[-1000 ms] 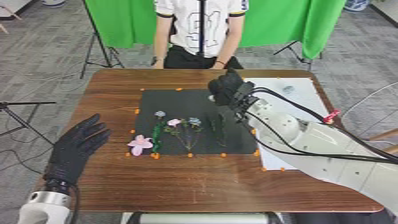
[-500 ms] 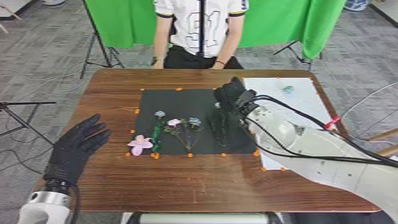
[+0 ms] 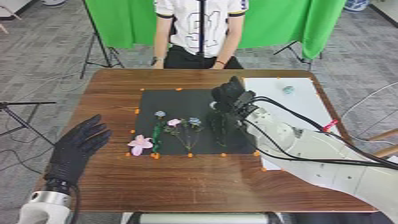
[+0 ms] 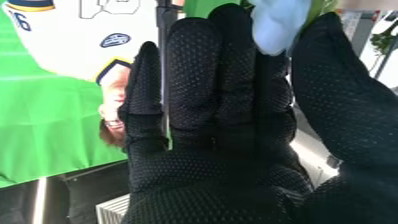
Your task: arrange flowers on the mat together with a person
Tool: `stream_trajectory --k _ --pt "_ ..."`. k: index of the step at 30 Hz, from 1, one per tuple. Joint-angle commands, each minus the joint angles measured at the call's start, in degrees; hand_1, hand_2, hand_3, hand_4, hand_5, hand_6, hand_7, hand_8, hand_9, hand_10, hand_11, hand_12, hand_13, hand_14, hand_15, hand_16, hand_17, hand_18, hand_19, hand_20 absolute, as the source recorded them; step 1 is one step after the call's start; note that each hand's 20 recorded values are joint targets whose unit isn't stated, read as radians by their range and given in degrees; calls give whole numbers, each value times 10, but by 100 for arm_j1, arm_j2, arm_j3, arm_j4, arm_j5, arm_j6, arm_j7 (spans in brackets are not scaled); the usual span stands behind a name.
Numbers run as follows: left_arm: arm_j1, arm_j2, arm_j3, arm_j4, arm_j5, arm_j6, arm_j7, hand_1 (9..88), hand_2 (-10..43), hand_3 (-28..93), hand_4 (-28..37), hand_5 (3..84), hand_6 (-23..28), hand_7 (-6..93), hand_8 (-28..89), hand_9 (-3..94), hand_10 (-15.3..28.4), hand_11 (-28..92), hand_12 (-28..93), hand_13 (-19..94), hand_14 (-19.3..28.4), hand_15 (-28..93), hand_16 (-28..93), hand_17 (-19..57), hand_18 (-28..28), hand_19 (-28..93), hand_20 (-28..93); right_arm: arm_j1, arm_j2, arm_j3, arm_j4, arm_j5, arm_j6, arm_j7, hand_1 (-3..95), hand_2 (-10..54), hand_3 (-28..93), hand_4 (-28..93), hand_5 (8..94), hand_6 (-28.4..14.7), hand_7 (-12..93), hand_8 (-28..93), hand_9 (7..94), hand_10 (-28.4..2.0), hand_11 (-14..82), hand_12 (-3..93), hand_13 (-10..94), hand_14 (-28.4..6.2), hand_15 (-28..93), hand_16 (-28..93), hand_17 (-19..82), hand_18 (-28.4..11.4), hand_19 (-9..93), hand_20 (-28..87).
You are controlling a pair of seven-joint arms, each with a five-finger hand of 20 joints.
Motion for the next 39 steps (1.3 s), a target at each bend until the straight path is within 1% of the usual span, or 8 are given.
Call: stream_trajectory --k 1,8,12,18,21,25,30,39 --pt "29 -46 -17 56 4 -18 -94 232 3 729 -228 383 36 190 -88 346 135 243 167 311 160 289 21 -40 241 472 62 -74 87 123 -31 -6 -247 12 345 -83 823 -283 608 33 497 -22 704 -83 391 368 625 -62 641 260 222 -166 639 412" --pt "30 -42 -8 49 7 -32 -61 232 3 728 -229 383 36 190 -88 346 135 242 167 311 160 288 21 -40 241 472 62 -240 244 402 -378 77 -257 94 241 -17 866 -275 618 29 409 -74 669 -93 421 306 601 -77 642 256 209 -175 633 414" --pt "63 -66 -16 18 5 -7 -20 232 4 728 -229 383 36 190 -88 346 135 242 167 311 160 288 21 -40 241 472 62 -1181 671 1708 -1358 772 -91 227 175 45 863 -252 610 19 396 -179 650 -102 407 302 585 -91 636 250 201 -186 626 411" --pt "143 -99 -88 -45 8 -2 39 231 3 729 -230 383 37 189 -88 345 135 243 167 311 159 288 21 -40 241 472 62 -4033 1149 5347 -2686 3351 -764 -1574 181 81 858 -232 552 -5 331 -157 580 -123 342 279 517 -99 559 215 183 -192 598 385" --pt "237 -121 -135 -87 -6 19 94 231 4 728 -231 384 37 190 -87 346 135 243 167 311 160 288 21 -40 242 472 62 -5552 845 7254 -3110 4869 -2340 -2205 214 110 874 -229 576 -2 329 -158 600 -126 332 271 521 -99 542 210 183 -189 592 373" --pt "186 -144 -125 -80 19 -52 101 230 4 728 -233 385 36 191 -88 346 136 243 167 311 160 289 21 -40 242 472 63 -7389 57 8775 -3790 6101 -2431 -2296 211 111 876 -228 580 -6 320 -161 597 -137 319 268 510 -110 525 208 184 -193 588 367" --pt "254 -245 -180 -87 -5 -44 225 228 4 730 -233 384 37 189 -88 346 136 243 167 311 160 290 21 -40 241 471 62 -8742 -1565 9188 -4354 7573 -2054 -2625 202 84 891 -217 580 -13 292 -153 597 -140 296 263 509 -114 508 210 181 -195 575 354" --pt "246 -207 -141 -107 35 -112 170 228 4 730 -234 387 37 190 -88 350 134 245 168 312 161 291 21 -40 241 471 62 -8227 -1210 9140 -4164 7257 -2813 -2051 177 70 887 -216 551 -27 242 -126 578 -153 248 260 492 -126 465 210 168 -206 548 333"
